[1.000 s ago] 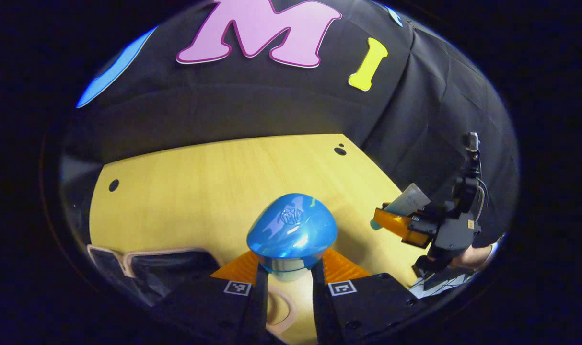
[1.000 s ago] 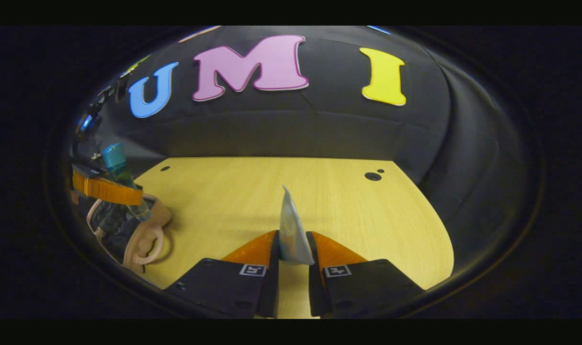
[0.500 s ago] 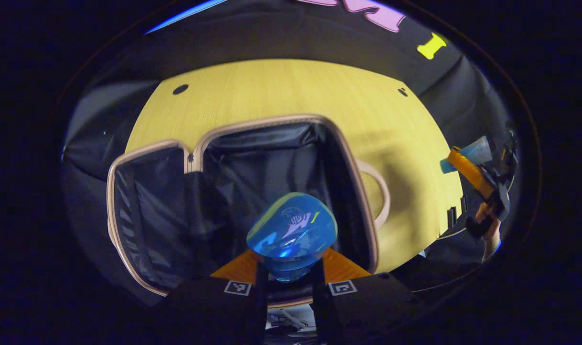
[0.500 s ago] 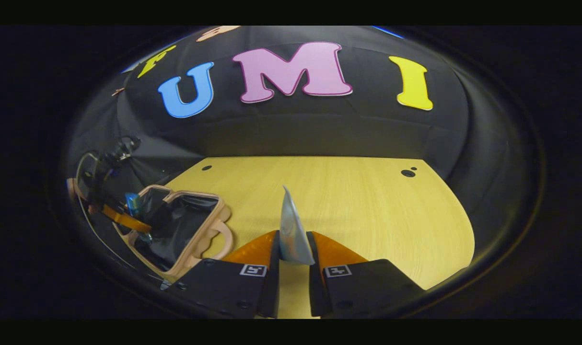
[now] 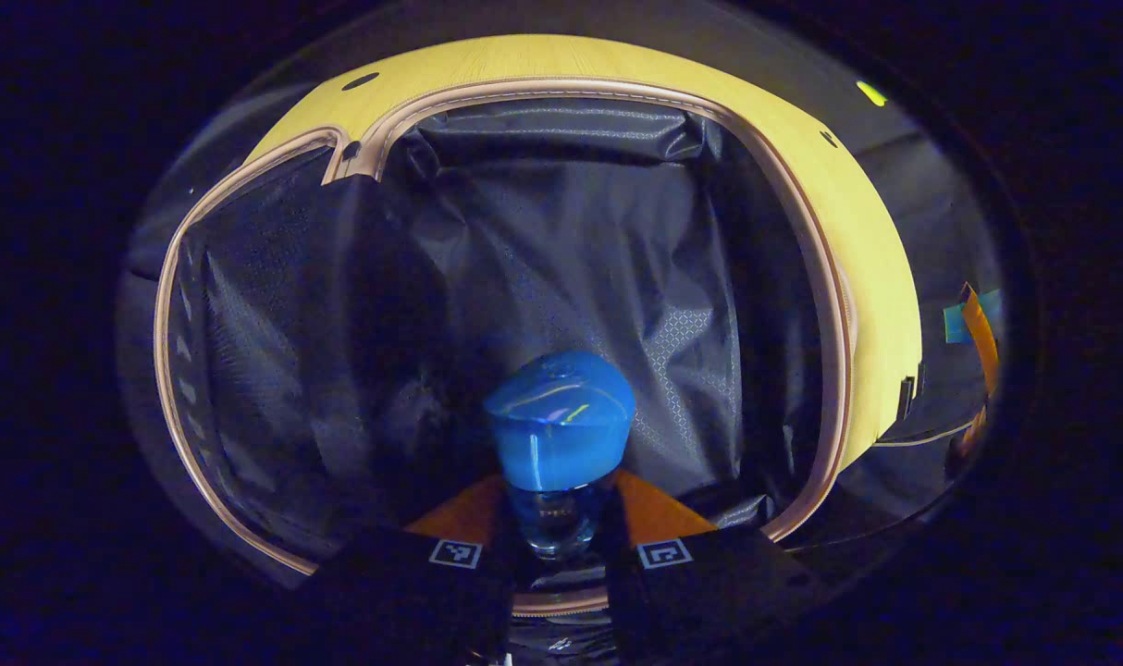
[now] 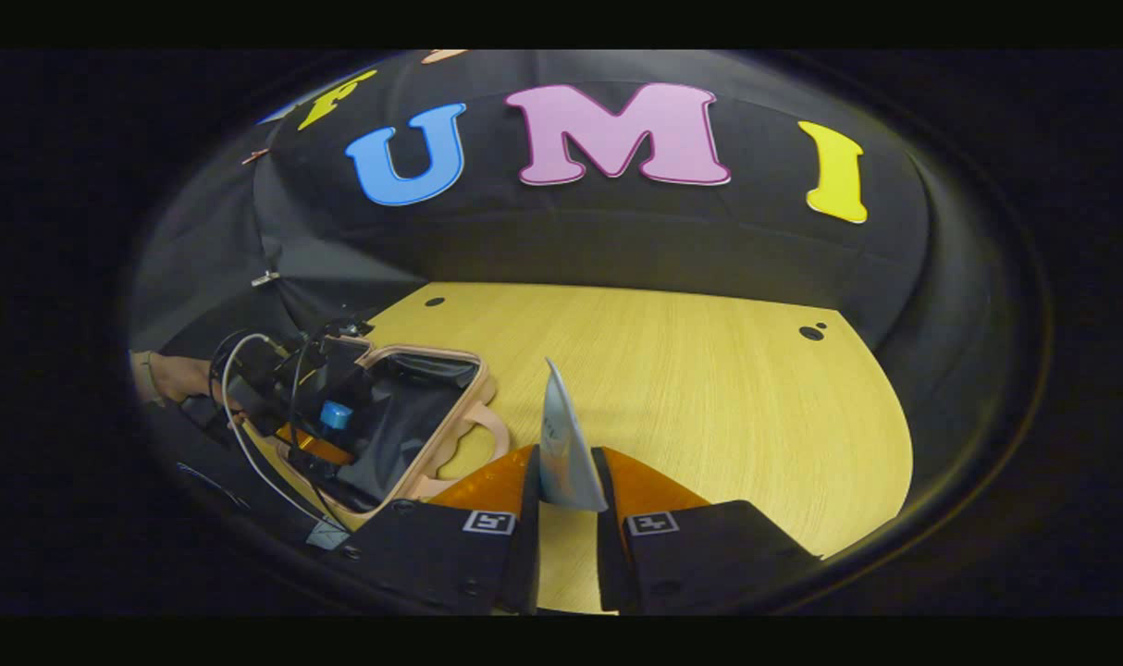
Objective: First open the suitcase, pack the skin care products into it, and then close the suitcase.
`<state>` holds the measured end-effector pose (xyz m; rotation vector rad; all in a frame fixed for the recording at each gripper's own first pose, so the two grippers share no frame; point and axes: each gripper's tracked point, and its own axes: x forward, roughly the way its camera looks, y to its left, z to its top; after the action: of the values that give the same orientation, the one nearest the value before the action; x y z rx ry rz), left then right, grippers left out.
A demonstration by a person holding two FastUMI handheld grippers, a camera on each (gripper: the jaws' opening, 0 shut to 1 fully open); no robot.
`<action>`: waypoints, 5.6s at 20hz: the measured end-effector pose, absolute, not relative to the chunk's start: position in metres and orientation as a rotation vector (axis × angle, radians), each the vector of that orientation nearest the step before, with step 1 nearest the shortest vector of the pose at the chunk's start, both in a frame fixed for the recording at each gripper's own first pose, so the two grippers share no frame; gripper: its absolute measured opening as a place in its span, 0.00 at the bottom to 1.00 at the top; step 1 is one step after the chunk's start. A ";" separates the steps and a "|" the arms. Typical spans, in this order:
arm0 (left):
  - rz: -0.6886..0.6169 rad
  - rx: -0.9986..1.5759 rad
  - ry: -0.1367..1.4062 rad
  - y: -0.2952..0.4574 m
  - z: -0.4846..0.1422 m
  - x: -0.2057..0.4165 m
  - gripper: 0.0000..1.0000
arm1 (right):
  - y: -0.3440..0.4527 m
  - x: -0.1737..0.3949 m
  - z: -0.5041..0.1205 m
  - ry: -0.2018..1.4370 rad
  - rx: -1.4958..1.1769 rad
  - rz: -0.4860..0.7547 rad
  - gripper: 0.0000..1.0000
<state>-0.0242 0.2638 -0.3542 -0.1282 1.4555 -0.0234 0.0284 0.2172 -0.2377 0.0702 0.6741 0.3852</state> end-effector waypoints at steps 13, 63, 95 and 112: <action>-0.112 -0.227 1.078 0.259 -0.282 0.009 0.92 | 0.371 -0.017 -0.255 0.934 0.148 0.694 0.29; 0.469 -0.387 0.843 0.627 -0.216 -0.044 0.08 | 0.349 -0.036 -0.259 1.144 0.194 0.517 0.98; 0.068 -0.065 0.803 0.070 -0.260 0.090 0.13 | -0.021 -0.086 -0.246 0.971 0.391 0.241 0.97; 0.085 0.095 0.315 0.020 -0.051 0.095 0.96 | -0.007 0.038 -0.095 0.415 0.189 0.232 0.98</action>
<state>0.0952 0.0203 -0.0514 0.0945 0.3154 0.0847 0.0385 -0.0067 -0.0949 0.1890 0.4155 0.2322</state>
